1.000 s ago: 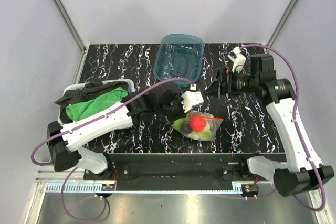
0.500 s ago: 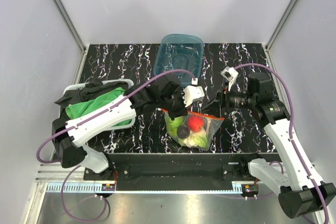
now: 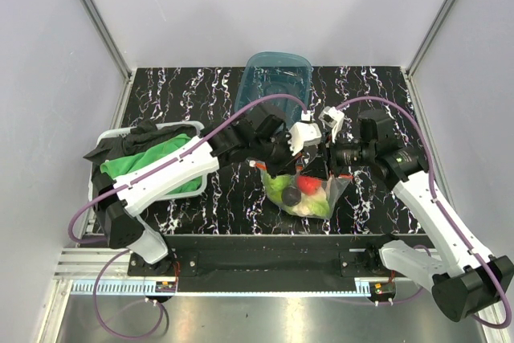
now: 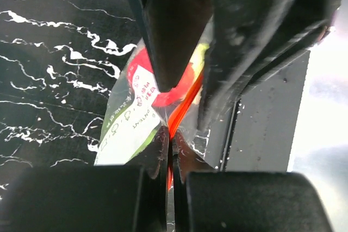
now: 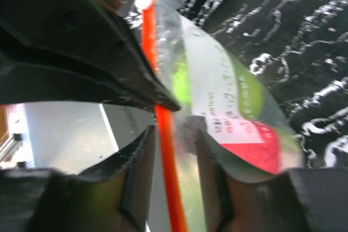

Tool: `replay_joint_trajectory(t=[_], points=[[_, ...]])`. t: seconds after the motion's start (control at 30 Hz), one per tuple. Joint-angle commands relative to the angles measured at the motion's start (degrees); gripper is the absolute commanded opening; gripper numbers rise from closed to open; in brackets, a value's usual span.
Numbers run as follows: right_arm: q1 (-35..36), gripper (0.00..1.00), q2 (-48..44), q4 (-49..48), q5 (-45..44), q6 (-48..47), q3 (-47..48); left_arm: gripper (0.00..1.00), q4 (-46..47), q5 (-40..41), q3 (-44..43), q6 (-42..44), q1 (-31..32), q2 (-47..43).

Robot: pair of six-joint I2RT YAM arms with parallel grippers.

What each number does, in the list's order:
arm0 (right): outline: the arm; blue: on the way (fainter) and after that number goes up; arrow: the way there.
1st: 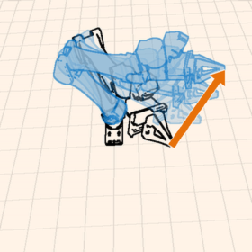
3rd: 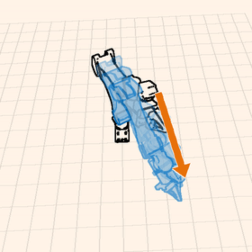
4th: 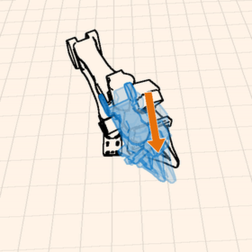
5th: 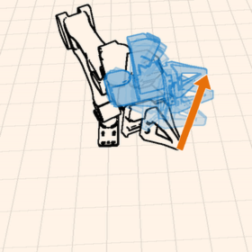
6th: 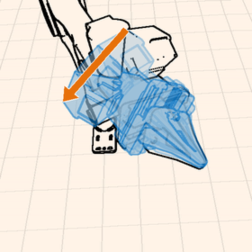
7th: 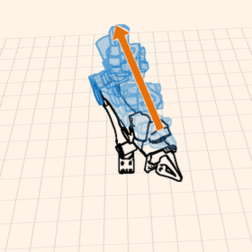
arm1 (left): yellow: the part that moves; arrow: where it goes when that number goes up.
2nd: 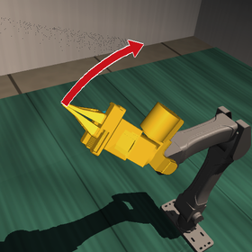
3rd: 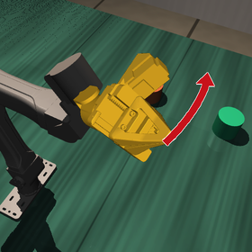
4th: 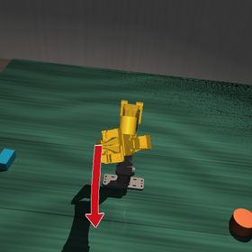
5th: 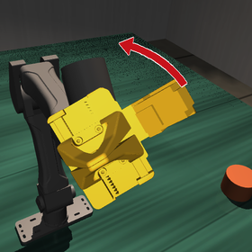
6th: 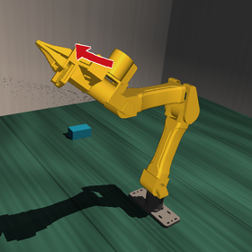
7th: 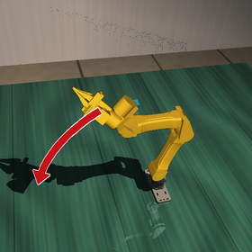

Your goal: Open the zip-top bag and remove the fake food

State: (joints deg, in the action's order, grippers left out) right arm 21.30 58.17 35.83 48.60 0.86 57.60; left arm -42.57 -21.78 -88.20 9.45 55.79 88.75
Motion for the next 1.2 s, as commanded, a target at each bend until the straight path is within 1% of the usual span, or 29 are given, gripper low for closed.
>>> replay_joint_trajectory(t=[0.0, 0.1, 0.13, 0.17, 0.23, 0.27, 0.3, 0.33, 0.4, 0.43, 0.53, 0.63, 0.67, 0.7, 0.77, 0.8, 0.87, 1.0, 1.17], points=[[0.85, 0.41, -1.3, 0.64, -7.63, -4.72, 1.46, 0.0, 2.31, -3.62, -4.78, -2.07, -0.16, -0.07], [0.85, 0.29, -2.54, 2.39, -10.1, -7.19, 1.72, 0.0, 1.87, -4.32, -5.22, -3.82, -0.51, 0.02], [0.85, 0.18, -2.89, 2.57, -10.71, -7.71, 1.64, 0.0, 2.13, -4.32, -5.14, -4.35, -0.68, -0.42], [0.85, 0.13, -3.06, 2.83, -10.72, -7.81, 1.46, 0.0, 2.05, -4.41, -5.14, -4.79, -0.77, -0.68], [0.76, 0.03, -3.41, 2.84, -10.81, -7.72, 0.67, 0.05, 2.14, -4.15, -5.14, -5.32, -1.03, -1.12], [0.85, 0.0, -3.59, 2.92, -11.24, -7.37, 0.49, 0.1, 2.14, -3.63, -5.05, -5.67, -1.21, -1.38], [0.85, 0.0, -3.77, 3.01, -11.42, -6.93, 0.23, 0.26, 2.14, -2.31, -4.79, -6.37, -1.38, -1.73], [0.85, 0.0, -4.29, 3.01, -11.42, -6.75, 0.05, 0.33, 2.31, -1.78, -4.61, -6.38, -1.99, -2.96], [0.85, 0.0, -4.73, 2.84, -10.64, -6.31, -0.74, 0.52, 2.66, -0.38, -2.51, -5.85, -3.22, -4.72], [0.85, 0.0, -5.08, 2.49, -8.45, -6.31, -1.17, 0.68, 3.45, -0.02, -1.46, -5.59, -3.75, -6.81], [0.85, 0.0, -5.44, 0.91, -5.98, -5.0, -2.84, 0.76, 5.12, 0.95, 3.29, -4.8, -6.91, -11.56], [0.85, 0.0, -5.44, -0.15, -5.36, -3.59, -3.46, 0.79, 6.79, -3.17, 8.74, -4.62, -11.74, -15.87], [0.85, 0.0, -5.44, -0.24, -5.1, -3.15, -3.38, 0.82, 7.14, -4.83, 9.97, -4.62, -13.15, -16.85], [0.85, 0.0, -5.35, -0.33, -4.48, -2.19, -3.29, 0.83, 8.19, -8.59, 12.77, -4.53, -15.69, -17.64], [0.85, 0.0, -5.35, -0.76, -3.69, -1.22, -3.03, 0.86, 9.95, -11.43, 15.42, -5.06, -17.55, -19.84], [0.94, 0.0, -5.52, -0.94, -2.64, -1.21, -3.02, 0.86, 11.87, -11.53, 17.95, -5.49, -18.25, -20.54], [0.85, 0.0, -5.44, -1.64, -2.11, 0.89, -3.02, 0.86, 13.99, -10.74, 19.9, -6.98, -18.26, -20.46], [0.85, 0.0, -5.44, -2.0, -0.96, 1.42, -3.02, 0.86, 17.33, -14.51, 21.06, -8.92, -18.26, -17.22], [0.85, 0.0, -5.44, -2.26, -0.96, 1.6, -3.2, 0.83, 19.1, -15.57, 21.67, -8.23, -18.17, -16.59]])
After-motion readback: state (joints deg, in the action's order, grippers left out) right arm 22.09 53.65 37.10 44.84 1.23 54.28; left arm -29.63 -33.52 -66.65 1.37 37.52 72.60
